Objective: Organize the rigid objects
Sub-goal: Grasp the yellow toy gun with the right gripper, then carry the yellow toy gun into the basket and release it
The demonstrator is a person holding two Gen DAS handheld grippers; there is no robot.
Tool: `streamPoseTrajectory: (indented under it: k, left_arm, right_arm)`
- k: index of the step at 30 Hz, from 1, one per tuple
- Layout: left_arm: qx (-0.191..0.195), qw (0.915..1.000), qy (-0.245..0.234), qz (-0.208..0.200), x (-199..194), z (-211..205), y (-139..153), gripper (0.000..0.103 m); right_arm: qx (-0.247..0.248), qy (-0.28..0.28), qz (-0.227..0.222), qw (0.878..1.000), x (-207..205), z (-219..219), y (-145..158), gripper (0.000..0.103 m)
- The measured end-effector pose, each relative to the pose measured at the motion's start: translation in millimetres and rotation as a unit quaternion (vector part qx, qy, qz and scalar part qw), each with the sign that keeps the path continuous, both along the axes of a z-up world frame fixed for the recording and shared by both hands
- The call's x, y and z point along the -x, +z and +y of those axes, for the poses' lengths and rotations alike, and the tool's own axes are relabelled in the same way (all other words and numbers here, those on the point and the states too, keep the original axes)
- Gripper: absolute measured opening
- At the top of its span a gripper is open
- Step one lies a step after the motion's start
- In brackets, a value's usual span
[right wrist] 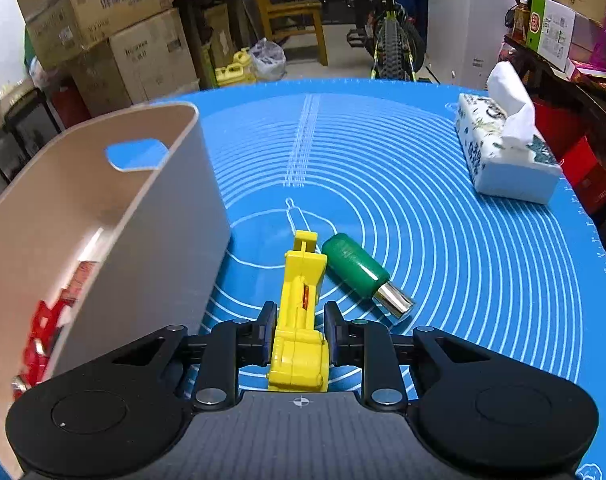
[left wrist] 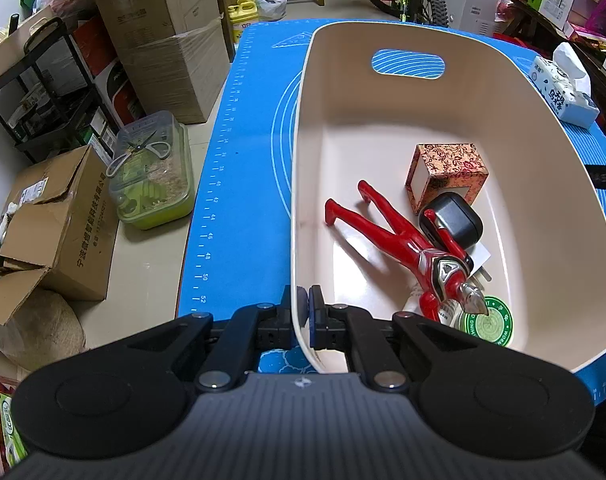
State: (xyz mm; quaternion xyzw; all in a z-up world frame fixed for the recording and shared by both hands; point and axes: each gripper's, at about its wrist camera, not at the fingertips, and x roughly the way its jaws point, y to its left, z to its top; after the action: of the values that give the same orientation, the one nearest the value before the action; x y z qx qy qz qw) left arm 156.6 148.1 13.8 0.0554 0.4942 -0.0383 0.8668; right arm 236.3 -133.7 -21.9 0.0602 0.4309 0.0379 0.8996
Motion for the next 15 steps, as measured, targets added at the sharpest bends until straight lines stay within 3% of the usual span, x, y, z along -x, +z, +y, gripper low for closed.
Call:
streamPoseTrajectory:
  k: [5, 15]
  left_arm:
    - [-0.001, 1.0, 0.0, 0.0, -0.1, -0.2, 0.2, 0.008]
    - [-0.002, 1.0, 0.0, 0.001, -0.1, 1.4, 0.8, 0.008]
  right_arm:
    - [-0.022, -0.013, -0.027, 0.999, 12.4, -6.4, 24.6, 0.034]
    - [-0.052, 0.024, -0.149, 0.987, 44.7, 19.0, 86.7, 0.034]
